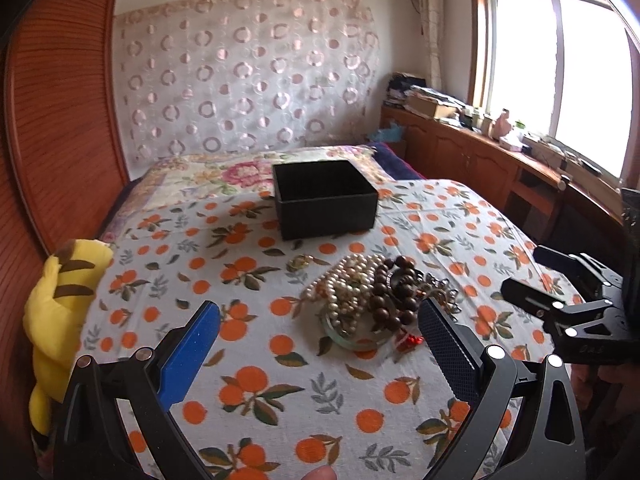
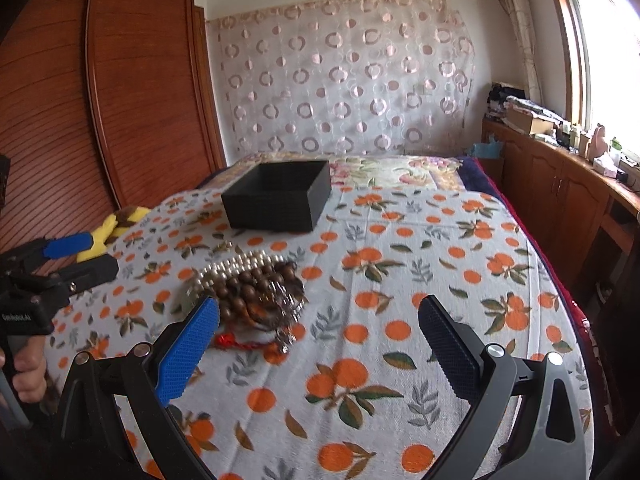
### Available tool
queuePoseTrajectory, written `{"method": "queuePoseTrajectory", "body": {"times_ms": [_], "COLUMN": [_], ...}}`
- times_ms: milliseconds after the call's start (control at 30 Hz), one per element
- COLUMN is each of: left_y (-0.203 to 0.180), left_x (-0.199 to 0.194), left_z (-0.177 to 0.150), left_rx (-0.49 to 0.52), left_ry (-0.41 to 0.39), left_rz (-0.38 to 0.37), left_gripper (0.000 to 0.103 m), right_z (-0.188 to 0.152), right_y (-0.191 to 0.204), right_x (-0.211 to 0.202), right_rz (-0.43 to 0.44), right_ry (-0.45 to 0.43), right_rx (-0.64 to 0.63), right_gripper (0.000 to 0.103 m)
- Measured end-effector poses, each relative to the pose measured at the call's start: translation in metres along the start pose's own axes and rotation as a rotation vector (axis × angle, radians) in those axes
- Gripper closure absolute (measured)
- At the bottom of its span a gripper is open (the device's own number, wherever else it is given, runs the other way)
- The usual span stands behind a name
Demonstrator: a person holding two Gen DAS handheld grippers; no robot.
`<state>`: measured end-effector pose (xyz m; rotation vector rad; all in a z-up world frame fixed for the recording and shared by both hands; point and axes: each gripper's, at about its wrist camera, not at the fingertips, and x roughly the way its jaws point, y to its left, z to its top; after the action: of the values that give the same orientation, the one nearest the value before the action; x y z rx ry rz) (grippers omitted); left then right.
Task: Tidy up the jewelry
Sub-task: 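Move the left tool to the brown wooden bead bracelet and grasp it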
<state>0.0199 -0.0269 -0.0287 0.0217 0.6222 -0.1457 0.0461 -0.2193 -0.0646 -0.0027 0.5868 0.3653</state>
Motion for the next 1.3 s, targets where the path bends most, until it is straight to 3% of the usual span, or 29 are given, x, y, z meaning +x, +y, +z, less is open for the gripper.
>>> {"method": "queuePoseTrajectory", "body": {"times_ms": [167, 367, 633, 733, 867, 1033, 1067, 1300], "left_y": [-0.009, -0.022, -0.042, -0.049, -0.059, -0.064, -0.063, -0.045], "left_x": [0.014, 0.036, 0.065, 0.076, 0.09, 0.106, 0.108, 0.088], "left_z": [0.001, 0.003, 0.01, 0.013, 0.015, 0.013, 0.013, 0.025], "left_rx": [0.025, 0.061, 0.104, 0.112, 0.138, 0.153, 0.15, 0.096], "left_ry": [0.035, 0.093, 0.167, 0.196, 0.22, 0.26, 0.262, 0.181], "left_rz": [-0.046, -0.131, -0.22, -0.236, -0.239, -0.215, -0.211, -0.218], "left_gripper": [0.008, 0.035, 0.058, 0.072, 0.079, 0.081, 0.086, 0.089], "right_z": [-0.011, -0.02, -0.023, -0.024, -0.024, -0.024, -0.024, -0.024], "right_y": [-0.006, -0.004, -0.005, -0.006, -0.006, -0.006, -0.006, -0.004], "right_x": [0.016, 0.029, 0.03, 0.031, 0.03, 0.03, 0.03, 0.03], "right_rz": [0.012, 0.041, 0.05, 0.051, 0.048, 0.049, 0.049, 0.051], "right_ry": [0.061, 0.112, 0.113, 0.111, 0.109, 0.108, 0.107, 0.114], "right_rx": [-0.006, -0.023, -0.014, -0.011, -0.014, -0.014, -0.014, -0.017], "right_gripper": [0.014, 0.029, 0.03, 0.03, 0.03, 0.03, 0.03, 0.03]}}
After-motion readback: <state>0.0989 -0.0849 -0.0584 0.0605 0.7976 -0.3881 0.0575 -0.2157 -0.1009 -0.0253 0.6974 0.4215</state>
